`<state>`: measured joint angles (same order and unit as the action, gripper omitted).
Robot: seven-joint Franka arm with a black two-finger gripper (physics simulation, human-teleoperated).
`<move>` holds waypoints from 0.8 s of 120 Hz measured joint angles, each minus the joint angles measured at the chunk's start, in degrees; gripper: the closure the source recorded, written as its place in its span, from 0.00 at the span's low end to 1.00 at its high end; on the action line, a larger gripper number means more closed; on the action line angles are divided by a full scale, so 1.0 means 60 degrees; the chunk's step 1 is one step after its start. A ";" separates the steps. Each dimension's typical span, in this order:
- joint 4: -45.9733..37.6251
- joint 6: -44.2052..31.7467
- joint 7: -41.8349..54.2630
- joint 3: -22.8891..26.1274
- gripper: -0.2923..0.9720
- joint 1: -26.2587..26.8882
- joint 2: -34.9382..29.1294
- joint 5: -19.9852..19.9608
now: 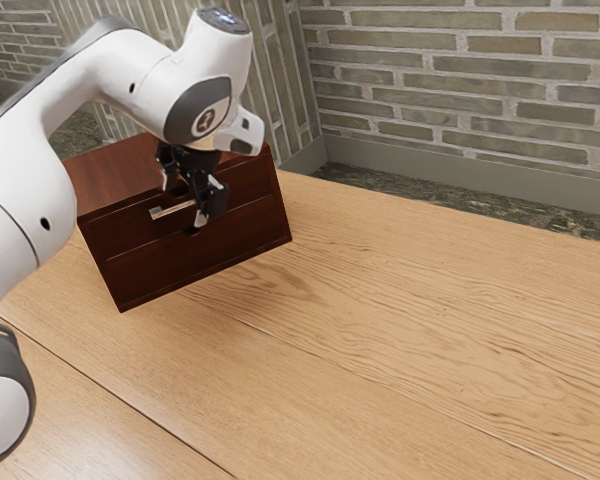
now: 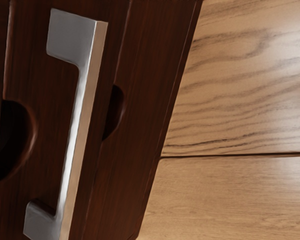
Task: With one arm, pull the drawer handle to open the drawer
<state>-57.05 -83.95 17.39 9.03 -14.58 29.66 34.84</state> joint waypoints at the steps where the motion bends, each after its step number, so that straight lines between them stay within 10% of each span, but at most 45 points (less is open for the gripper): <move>1: 0.0000 -0.0013 0.0032 0.0001 0.26 0.0000 0.0004 0.0011; 96: 0.0011 -0.1448 0.2083 0.0368 0.39 -0.0323 0.0600 0.0981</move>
<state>-56.98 -92.64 29.89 11.24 -16.52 33.26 40.73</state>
